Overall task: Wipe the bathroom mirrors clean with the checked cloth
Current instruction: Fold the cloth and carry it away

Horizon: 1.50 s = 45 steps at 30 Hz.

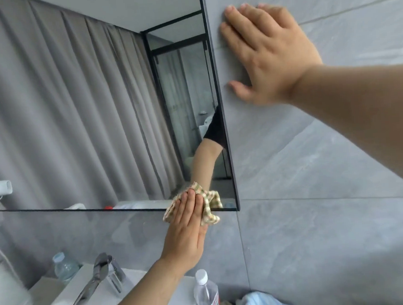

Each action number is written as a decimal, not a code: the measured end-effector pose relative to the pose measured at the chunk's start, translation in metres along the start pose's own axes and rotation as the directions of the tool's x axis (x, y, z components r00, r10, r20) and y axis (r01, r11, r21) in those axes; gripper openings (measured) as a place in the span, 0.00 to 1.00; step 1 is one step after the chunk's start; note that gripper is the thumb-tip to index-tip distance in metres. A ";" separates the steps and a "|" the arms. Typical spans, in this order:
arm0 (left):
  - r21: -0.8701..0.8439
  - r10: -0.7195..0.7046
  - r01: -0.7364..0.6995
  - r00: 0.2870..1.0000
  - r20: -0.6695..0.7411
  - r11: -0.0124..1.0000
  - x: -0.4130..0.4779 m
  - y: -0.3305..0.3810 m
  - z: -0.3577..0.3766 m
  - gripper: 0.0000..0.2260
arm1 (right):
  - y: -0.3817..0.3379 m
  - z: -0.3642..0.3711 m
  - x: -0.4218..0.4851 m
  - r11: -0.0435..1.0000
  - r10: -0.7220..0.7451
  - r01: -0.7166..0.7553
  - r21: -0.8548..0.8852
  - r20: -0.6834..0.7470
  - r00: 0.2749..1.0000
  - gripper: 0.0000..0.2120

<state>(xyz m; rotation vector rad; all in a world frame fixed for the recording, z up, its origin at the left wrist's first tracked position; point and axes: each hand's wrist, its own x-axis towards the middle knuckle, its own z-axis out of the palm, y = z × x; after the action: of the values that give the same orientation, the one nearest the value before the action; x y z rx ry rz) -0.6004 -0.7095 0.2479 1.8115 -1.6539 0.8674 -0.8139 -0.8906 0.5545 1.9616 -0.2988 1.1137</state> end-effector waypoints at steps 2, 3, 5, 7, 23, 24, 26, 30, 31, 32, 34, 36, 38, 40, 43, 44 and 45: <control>-0.239 -0.121 0.139 0.989 0.087 0.961 -0.013 0.019 -0.007 0.25 | -0.007 -0.008 -0.002 0.993 0.060 -0.065 0.098 0.056 0.997 0.38; -0.390 -0.231 0.278 0.959 0.163 0.878 -0.019 0.033 -0.013 0.25 | -0.016 -0.011 -0.008 0.974 0.124 -0.135 0.181 0.074 0.990 0.37; -0.592 -0.460 0.525 0.844 0.275 0.611 -0.028 0.062 -0.028 0.25 | -0.045 -0.017 -0.037 0.896 0.215 -0.245 0.370 0.120 0.969 0.33; -0.715 -0.654 0.658 0.652 0.384 0.237 -0.036 0.092 -0.041 0.16 | -0.081 -0.027 -0.089 0.791 0.224 -0.294 0.537 0.194 0.955 0.27; -0.116 -0.058 0.671 0.107 0.993 -0.732 -0.161 0.281 -0.151 0.22 | -0.253 -0.258 -0.364 -0.634 -0.050 -0.757 -0.159 0.985 -0.165 0.20; -0.112 -0.071 0.729 0.087 0.994 -0.675 -0.170 0.288 -0.152 0.20 | -0.255 -0.269 -0.375 -0.621 -0.007 -0.764 -0.177 0.975 -0.220 0.19; -0.105 -0.114 0.806 0.046 0.992 -0.582 -0.188 0.301 -0.153 0.18 | -0.256 -0.287 -0.389 -0.641 0.070 -0.749 -0.168 0.959 -0.275 0.14; -0.111 -0.165 0.865 0.033 0.986 -0.490 -0.209 0.324 -0.167 0.12 | -0.253 -0.324 -0.407 -0.668 0.114 -0.727 -0.161 0.943 -0.314 0.08; -0.106 -0.161 0.868 0.031 0.987 -0.485 -0.211 0.328 -0.171 0.11 | -0.253 -0.333 -0.410 -0.657 0.077 -0.733 -0.175 0.952 -0.297 0.05; -0.103 -0.160 0.875 0.030 0.987 -0.474 -0.213 0.332 -0.175 0.11 | -0.255 -0.340 -0.413 -0.644 0.041 -0.740 -0.195 0.957 -0.287 0.02; -0.103 -0.180 0.894 0.025 0.983 -0.437 -0.217 0.336 -0.179 0.10 | -0.259 -0.353 -0.418 -0.599 0.027 -0.771 -0.218 0.956 -0.292 0.06; -0.115 -0.223 0.909 0.025 0.975 -0.402 -0.223 0.336 -0.179 0.08 | -0.264 -0.360 -0.419 -0.572 0.069 -0.793 -0.210 0.951 -0.302 0.05; -0.098 -0.233 0.912 0.002 0.972 -0.398 -0.229 0.336 -0.179 0.08 | -0.268 -0.365 -0.420 -0.559 0.095 -0.799 -0.221 0.941 -0.326 0.05; -0.070 -0.233 0.916 -0.026 0.972 -0.396 -0.233 0.336 -0.180 0.08 | -0.271 -0.368 -0.421 -0.559 0.107 -0.797 -0.228 0.933 -0.342 0.06; -0.068 -0.225 0.938 -0.010 0.974 -0.339 -0.238 0.335 -0.180 0.08 | -0.274 -0.370 -0.422 -0.533 0.181 -0.817 -0.220 0.914 -0.364 0.05; -0.076 -0.223 0.947 0.005 0.975 -0.312 -0.240 0.336 -0.179 0.09 | -0.274 -0.370 -0.422 -0.487 0.227 -0.845 -0.220 0.903 -0.366 0.04; -0.091 -0.227 0.952 0.024 0.974 -0.291 -0.241 0.336 -0.179 0.10 | -0.274 -0.370 -0.422 -0.416 0.282 -0.883 -0.218 0.892 -0.353 0.04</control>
<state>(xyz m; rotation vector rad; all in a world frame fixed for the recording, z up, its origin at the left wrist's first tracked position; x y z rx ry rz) -0.9635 -0.4542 0.1692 1.6410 -0.3697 -1.3735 -1.1243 -0.5172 0.1612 2.7757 -2.9698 1.2239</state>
